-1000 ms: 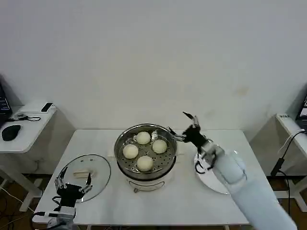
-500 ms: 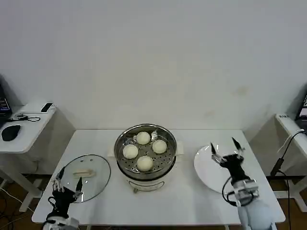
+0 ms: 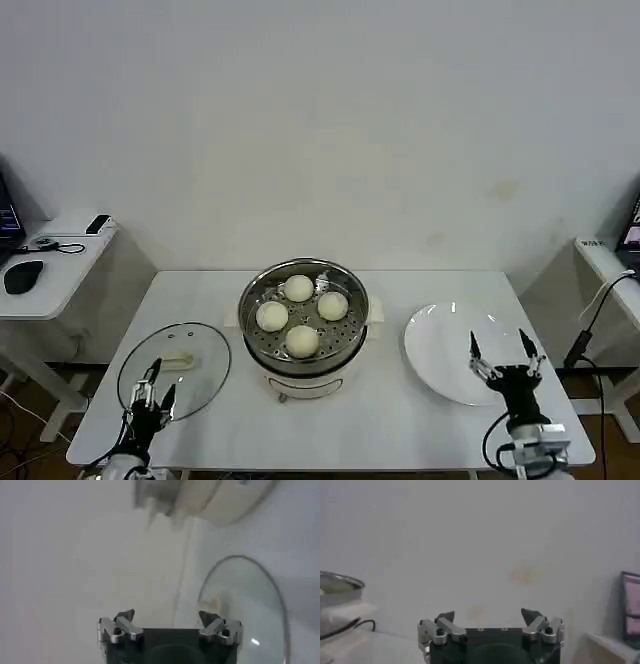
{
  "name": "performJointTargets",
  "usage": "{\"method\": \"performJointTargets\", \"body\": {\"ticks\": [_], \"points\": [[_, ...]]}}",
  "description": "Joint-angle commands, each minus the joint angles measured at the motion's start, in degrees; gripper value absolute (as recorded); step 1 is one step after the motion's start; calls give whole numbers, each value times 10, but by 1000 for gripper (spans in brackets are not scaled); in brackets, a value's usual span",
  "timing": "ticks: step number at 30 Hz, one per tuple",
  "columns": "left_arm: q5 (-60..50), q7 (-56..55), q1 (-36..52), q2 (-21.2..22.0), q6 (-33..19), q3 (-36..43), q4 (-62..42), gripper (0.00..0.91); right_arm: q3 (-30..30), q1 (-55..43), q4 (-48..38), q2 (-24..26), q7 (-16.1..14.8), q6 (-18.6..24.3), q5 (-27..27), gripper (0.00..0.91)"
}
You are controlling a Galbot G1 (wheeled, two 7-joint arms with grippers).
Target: Take steamed baozi put them in steamer then cover it.
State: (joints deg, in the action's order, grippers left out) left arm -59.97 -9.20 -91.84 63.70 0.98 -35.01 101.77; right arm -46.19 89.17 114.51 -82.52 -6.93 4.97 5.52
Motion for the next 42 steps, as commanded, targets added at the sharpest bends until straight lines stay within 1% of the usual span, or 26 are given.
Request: {"method": "performJointTargets", "body": {"ticks": [1,8,24,33,34,36,42], "points": [[-69,-8,93,-30,-12,39,-108,907,-19,55,36,-29,-2,-5,14,907],[-56,-8,122,-46,-12,41,-137,907,-20,67,43,-34,-2,1,6,907],[-59,-4,187,-51,-4,64,-171,907,-13,68,38,-44,-1,7,1,907],[-56,-1,221,-50,-3,84,-212,907,-10,67,34,-47,-1,11,-4,907],[-56,0,224,-49,-3,85,-215,554,-11,67,34,-47,-1,11,-5,907],[-52,-2,227,-47,-3,87,-219,0,-11,68,34,-48,-1,12,-6,907],[-52,-8,226,-42,-4,89,-222,0,-7,70,33,-49,-2,12,-10,907]]}}
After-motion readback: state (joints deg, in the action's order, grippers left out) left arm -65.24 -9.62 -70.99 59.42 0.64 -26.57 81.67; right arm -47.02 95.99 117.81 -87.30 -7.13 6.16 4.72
